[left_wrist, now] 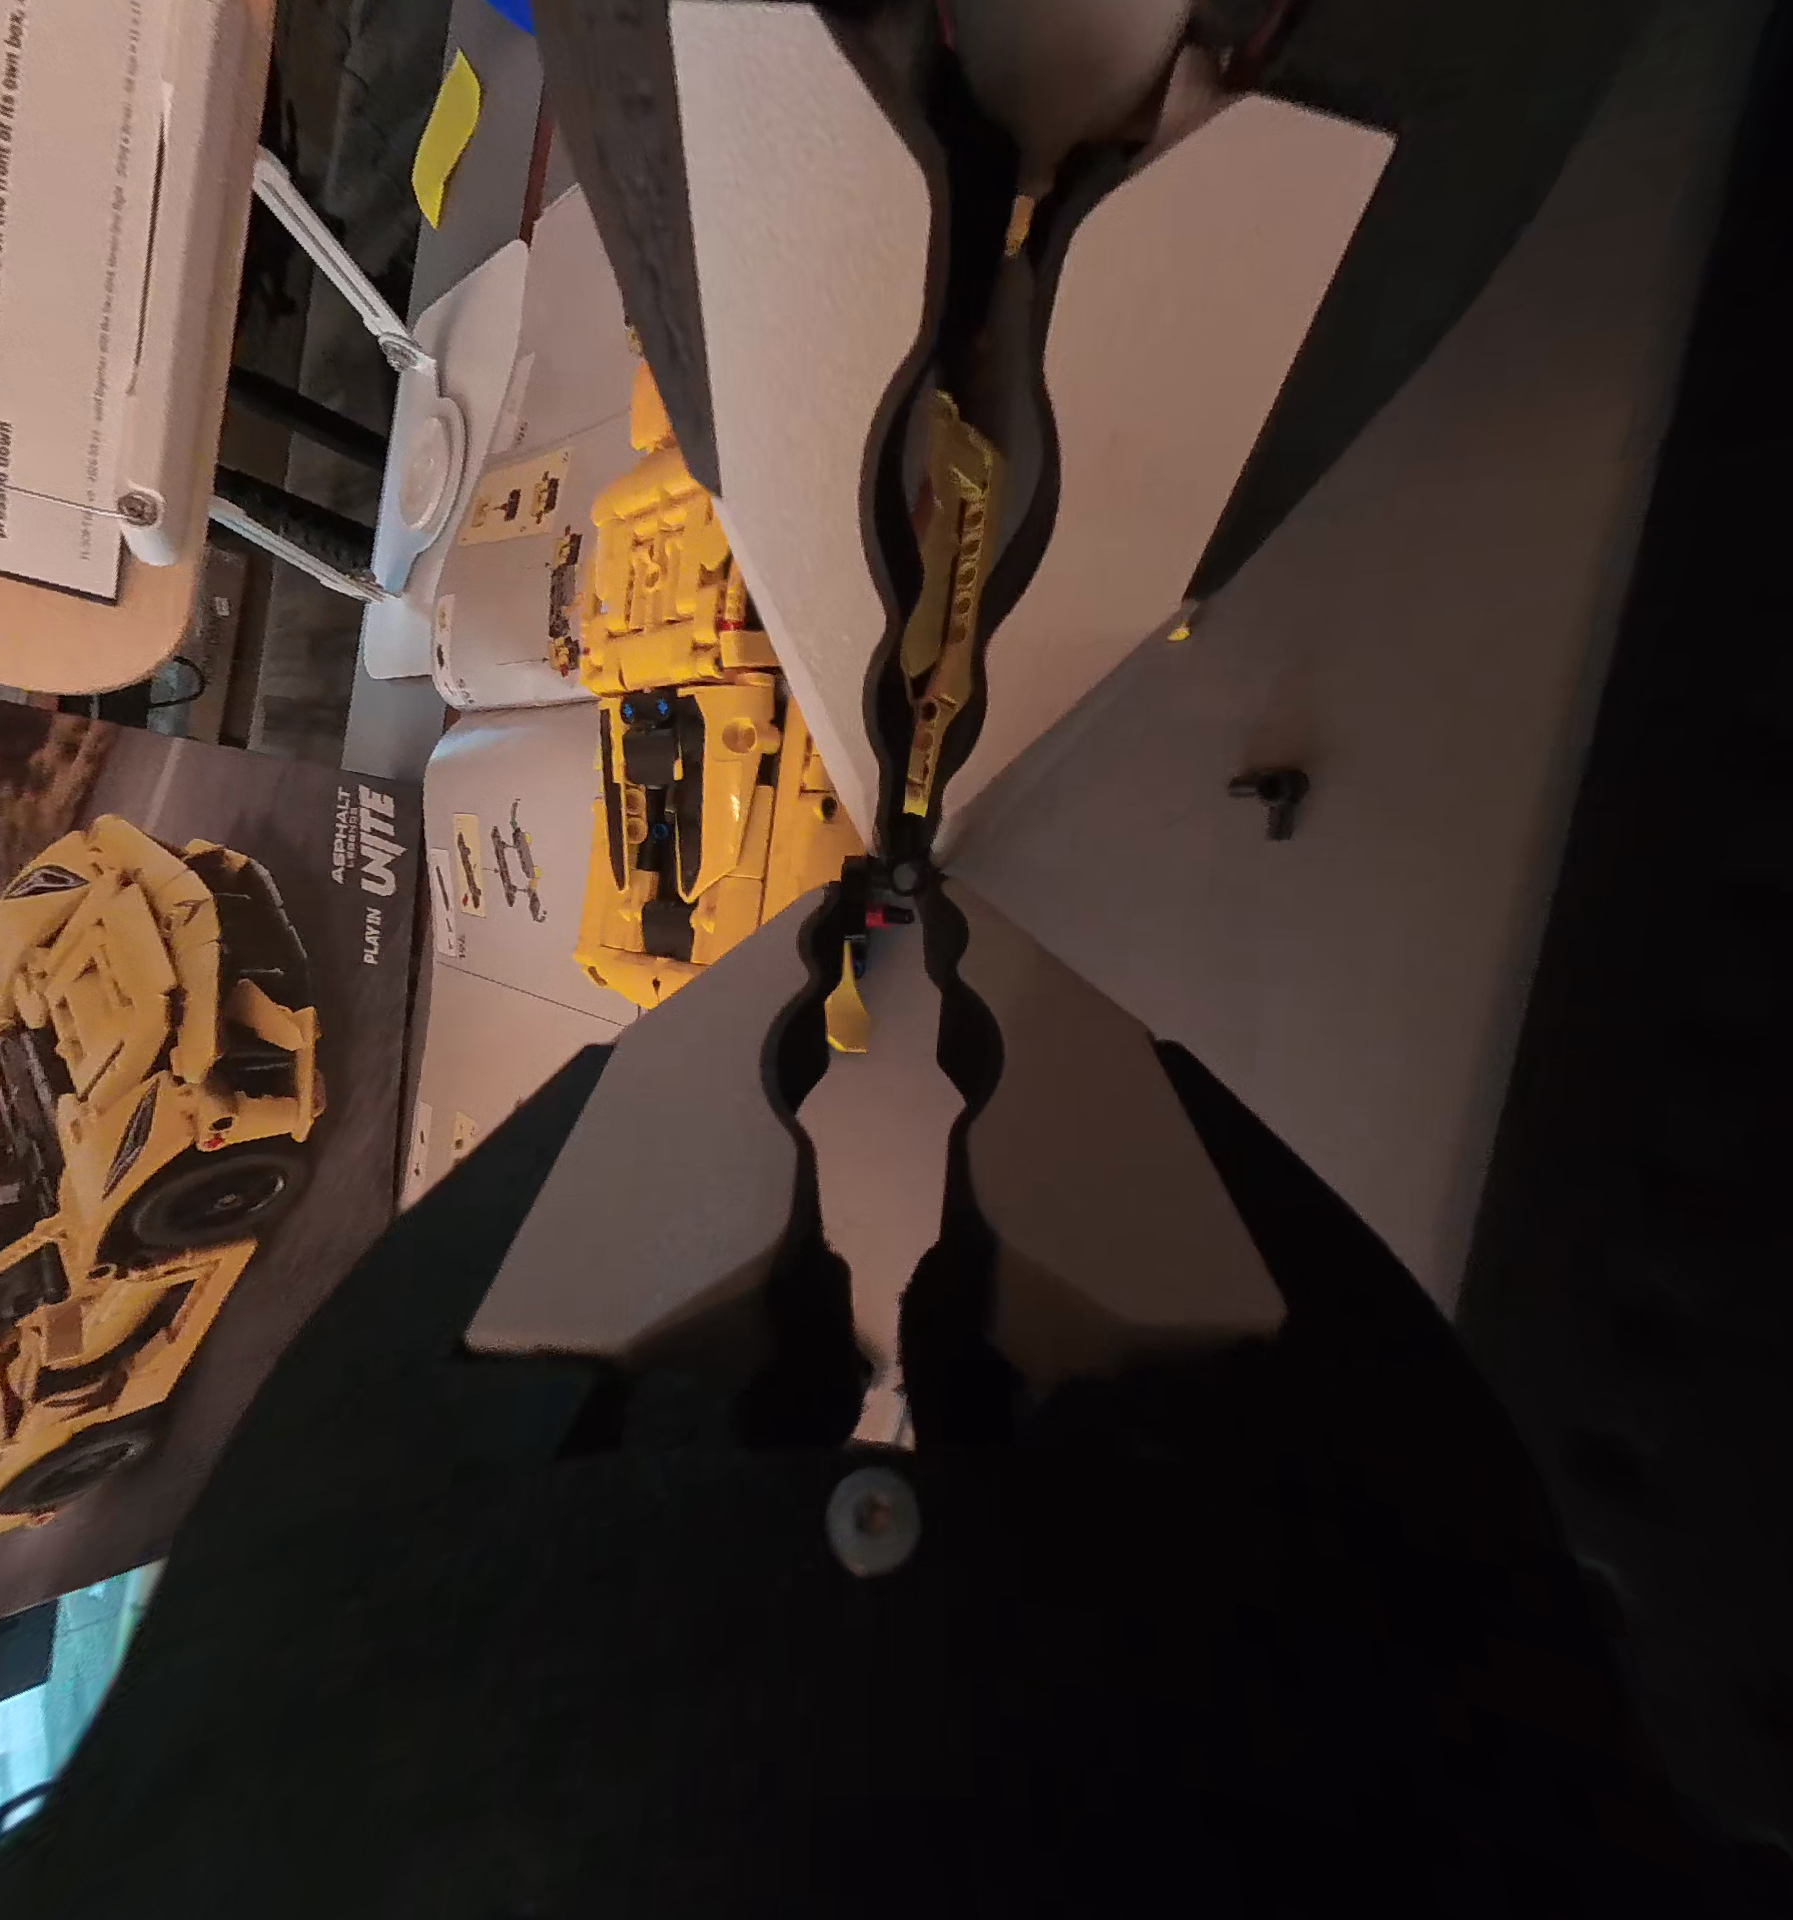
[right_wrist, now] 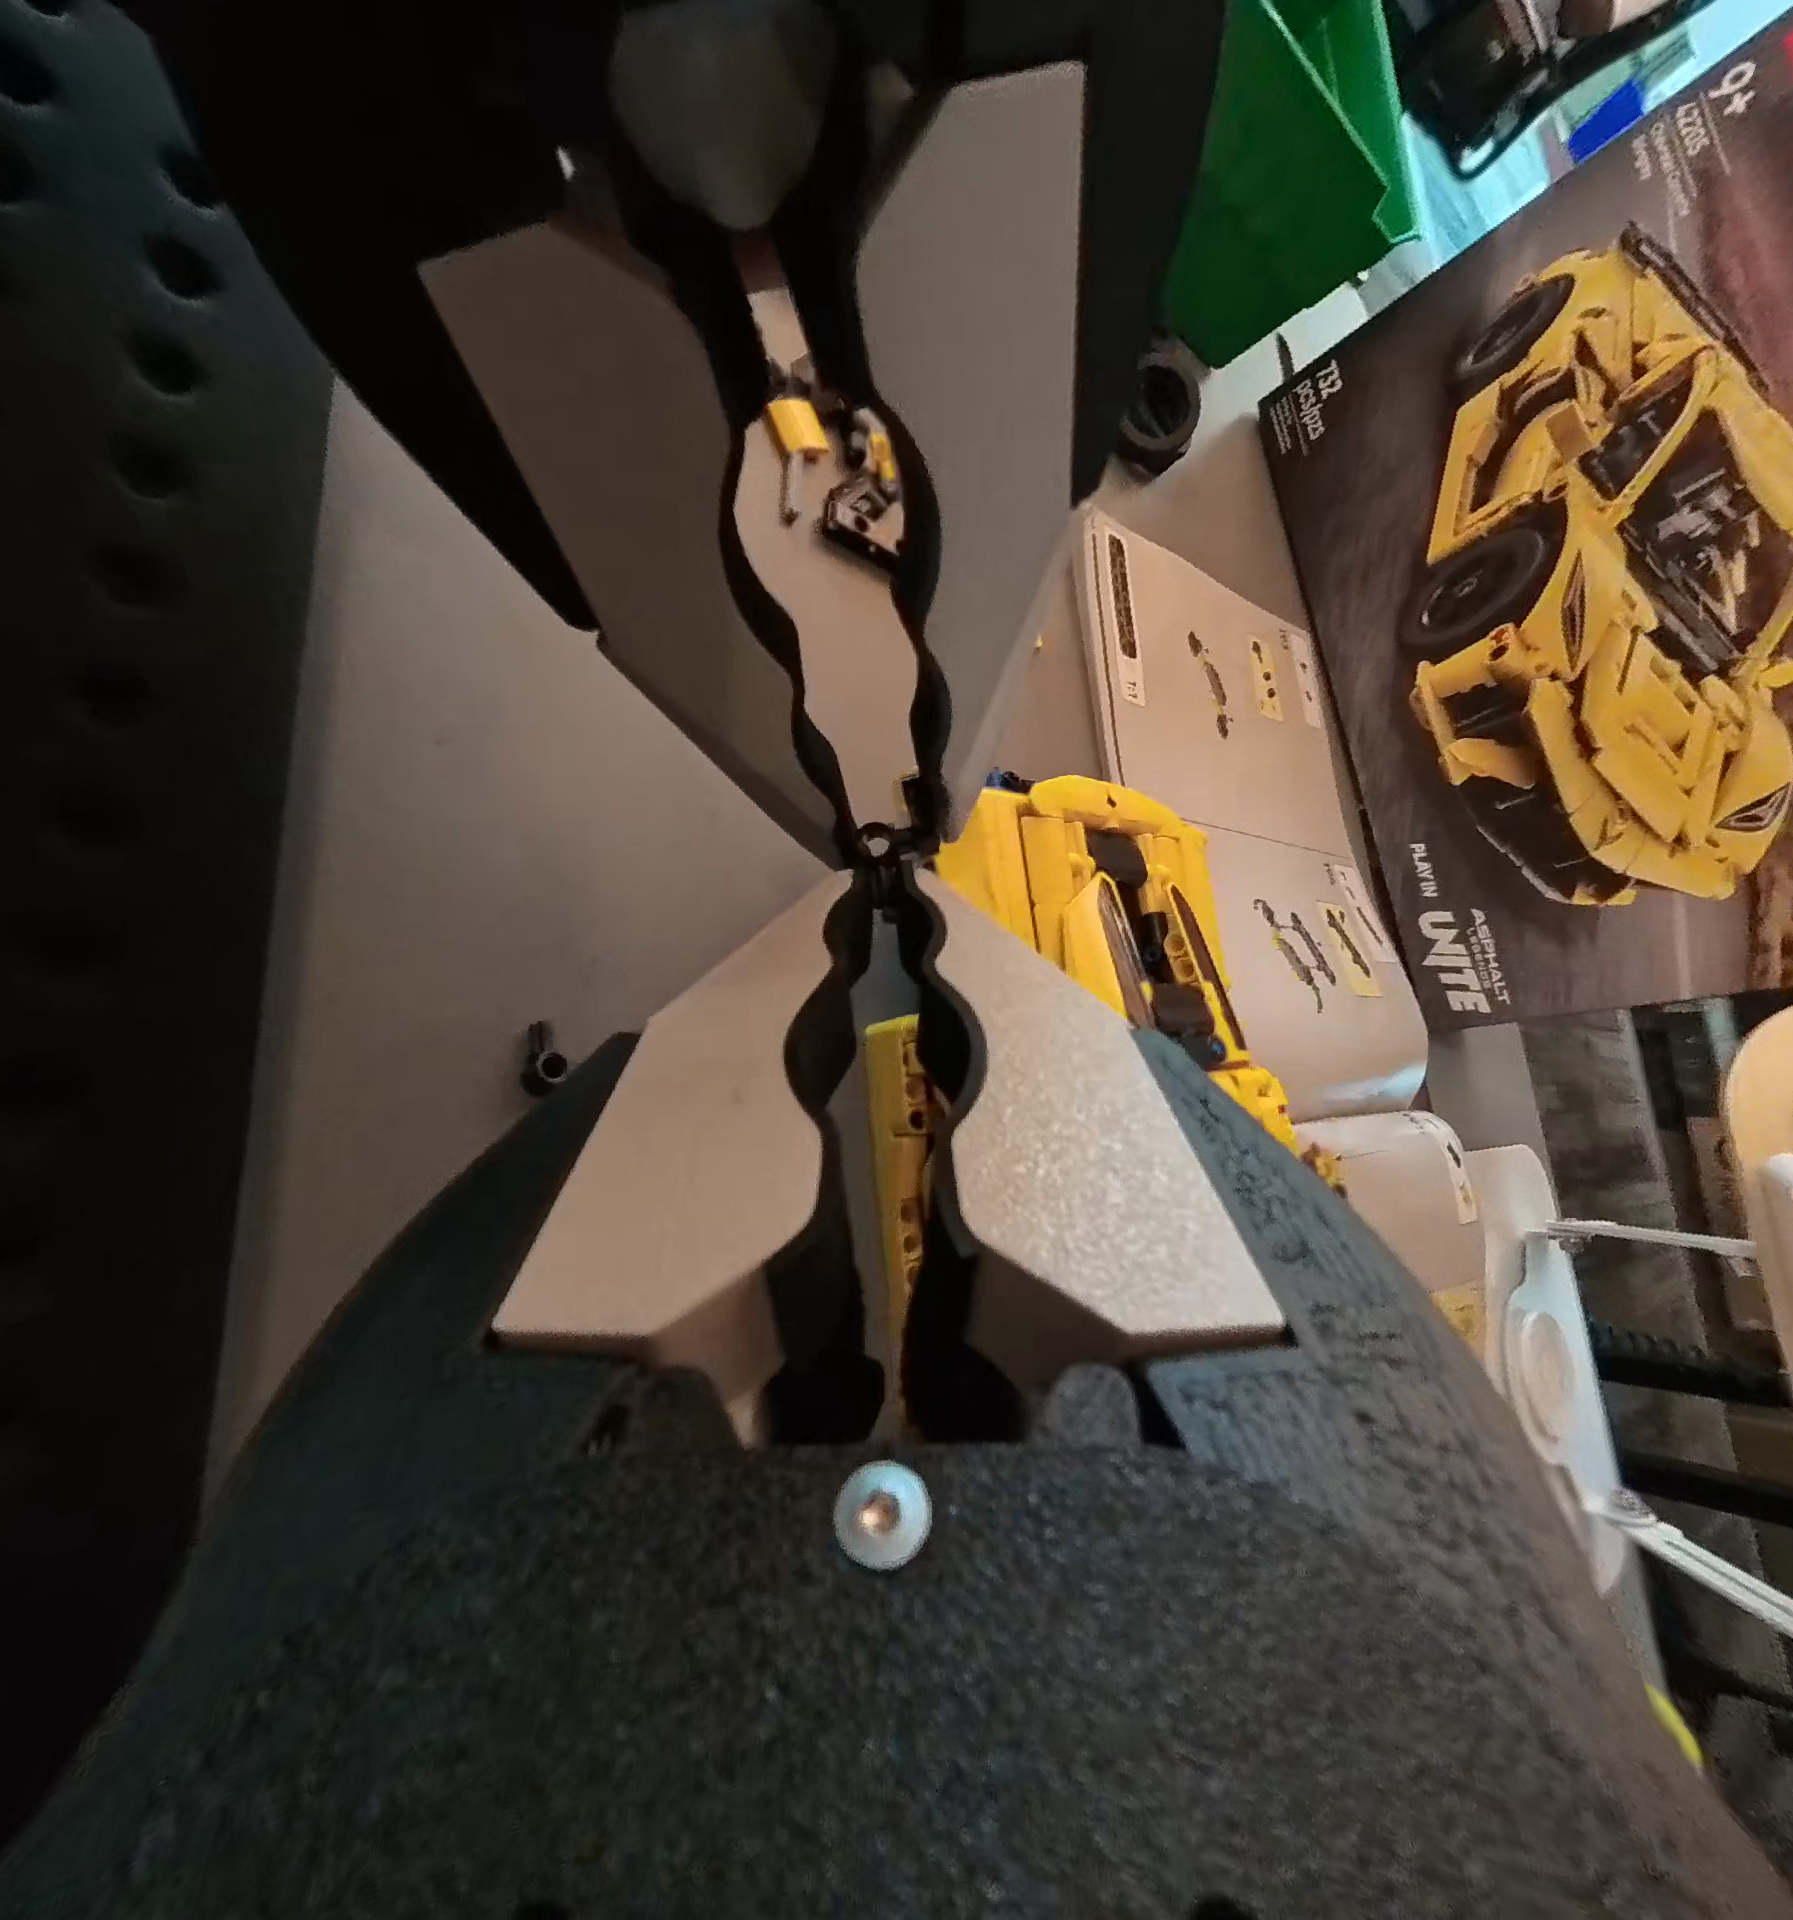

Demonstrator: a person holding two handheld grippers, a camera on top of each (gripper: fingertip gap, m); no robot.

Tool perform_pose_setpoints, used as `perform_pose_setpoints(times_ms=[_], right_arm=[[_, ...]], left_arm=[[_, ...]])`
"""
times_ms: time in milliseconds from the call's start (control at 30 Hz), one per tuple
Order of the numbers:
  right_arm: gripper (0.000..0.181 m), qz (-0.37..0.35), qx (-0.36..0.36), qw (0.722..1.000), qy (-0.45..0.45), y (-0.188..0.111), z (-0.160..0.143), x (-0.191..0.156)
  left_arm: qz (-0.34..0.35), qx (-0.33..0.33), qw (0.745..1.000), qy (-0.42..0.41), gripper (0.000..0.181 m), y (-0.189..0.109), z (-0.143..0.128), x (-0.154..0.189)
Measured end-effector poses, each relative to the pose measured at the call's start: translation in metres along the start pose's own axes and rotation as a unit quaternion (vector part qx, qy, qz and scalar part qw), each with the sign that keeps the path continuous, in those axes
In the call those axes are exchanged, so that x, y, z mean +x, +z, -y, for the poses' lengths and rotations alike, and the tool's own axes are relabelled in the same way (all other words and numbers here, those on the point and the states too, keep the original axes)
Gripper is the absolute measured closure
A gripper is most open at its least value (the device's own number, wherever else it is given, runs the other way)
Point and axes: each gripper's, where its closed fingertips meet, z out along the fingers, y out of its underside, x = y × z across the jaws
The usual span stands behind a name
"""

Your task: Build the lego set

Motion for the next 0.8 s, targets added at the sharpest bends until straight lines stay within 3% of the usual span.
perform_pose_setpoints(times_ms=[467,567,700,767,800], right_arm=[[0.178,-0.01,-0.002,0.996,-0.083,0.002,-0.002,-0.009],[0.179,0.014,0.009,0.999,-0.05,0.001,0.0,-0.011],[0.178,0.012,0.055,0.998,0.022,-0.007,0.008,0.004],[0.179,-0.015,0.091,0.994,0.061,-0.017,0.015,0.022],[0.178,-0.035,0.102,0.991,0.073,-0.021,0.017,0.032]], left_arm=[[-0.024,-0.021,0.998,0.054,0.169,0.0,-0.005,0.009],[-0.038,-0.005,0.998,0.041,0.169,-0.002,-0.003,0.011],[-0.058,0.081,0.987,-0.123,0.165,-0.01,0.007,-0.006],[-0.084,0.157,0.944,-0.277,0.161,-0.019,0.015,-0.022],[-0.107,0.198,0.907,-0.357,0.158,-0.023,0.018,-0.029]])
